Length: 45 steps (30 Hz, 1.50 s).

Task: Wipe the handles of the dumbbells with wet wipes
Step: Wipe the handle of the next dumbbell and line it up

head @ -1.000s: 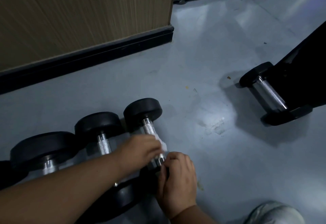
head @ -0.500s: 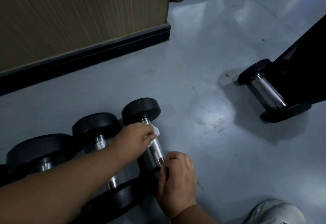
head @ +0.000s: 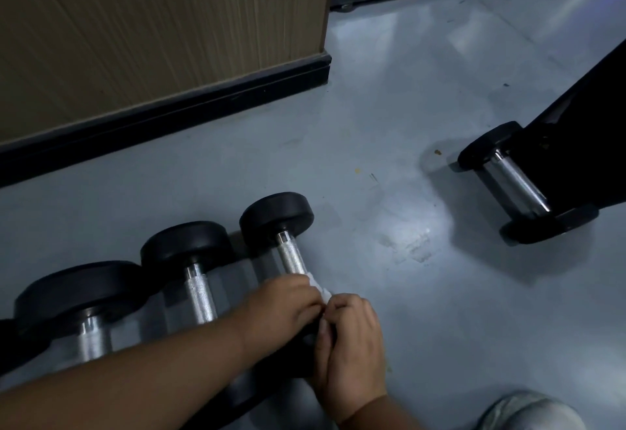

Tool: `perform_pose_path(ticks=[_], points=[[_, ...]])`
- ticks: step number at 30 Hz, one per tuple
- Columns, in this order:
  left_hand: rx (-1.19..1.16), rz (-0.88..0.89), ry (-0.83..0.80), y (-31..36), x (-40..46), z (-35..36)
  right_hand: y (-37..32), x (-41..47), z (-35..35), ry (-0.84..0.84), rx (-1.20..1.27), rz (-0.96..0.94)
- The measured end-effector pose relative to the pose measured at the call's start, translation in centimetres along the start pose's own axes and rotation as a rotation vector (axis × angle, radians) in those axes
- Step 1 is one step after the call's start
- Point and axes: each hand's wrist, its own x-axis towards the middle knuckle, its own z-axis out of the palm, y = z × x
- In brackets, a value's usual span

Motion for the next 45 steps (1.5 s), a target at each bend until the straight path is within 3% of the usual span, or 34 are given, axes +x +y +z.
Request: perform_pose_path(ticks=[2, 7, 13, 18, 23, 26, 32, 37, 39, 43, 45], points=[[0.055, 0.077, 0.012, -1.0, 1.0, -0.6, 0.2, 0.1, -0.2, -0.001, 0.014, -0.004], [0.055, -0.184, 0.252, -2.2, 2.5, -2.2, 0.1, 0.3, -0.5, -0.013, 0.003, 0.033], [0.016, 0.07, 0.021, -0.4, 1.6, -0.1, 1.2, 0.9, -1.4, -0.007, 0.124, 0.058], [0.065, -0.192, 0.174, -2.4, 3.8, -1.8, 1.4, 1.0, -1.8, -0.067, 0.123, 0.099], [0.058, -0.122, 0.087, -1.1, 3.6, -1.0, -1.2, 2.7, -2.1, -0.064, -0.093, 0.25], [0.04, -0.137, 0.145, -1.2, 3.2, -0.6, -2.2, 2.6, -1.2, -0.084, -0.194, 0.169], [-0.034, -0.036, 0.041, 0.1, 1.2, -0.7, -1.8, 2.1, -0.6, -0.058, -0.207, 0.083], [-0.067, -0.313, 0.279, -2.4, 3.1, -2.2, -2.0, 1.9, -0.6, -0.069, -0.26, 0.077], [-0.036, -0.253, 0.239, -0.8, 2.7, -1.3, -1.7, 2.0, -0.7, -0.066, -0.231, 0.076], [0.001, 0.009, -0.003, 0.3, 1.5, -0.3, -1.2, 2.4, -1.0, -0.058, -0.164, 0.099], [-0.016, -0.068, 0.034, -1.4, 2.7, -1.7, -1.2, 2.5, -1.2, -0.067, -0.184, 0.103]])
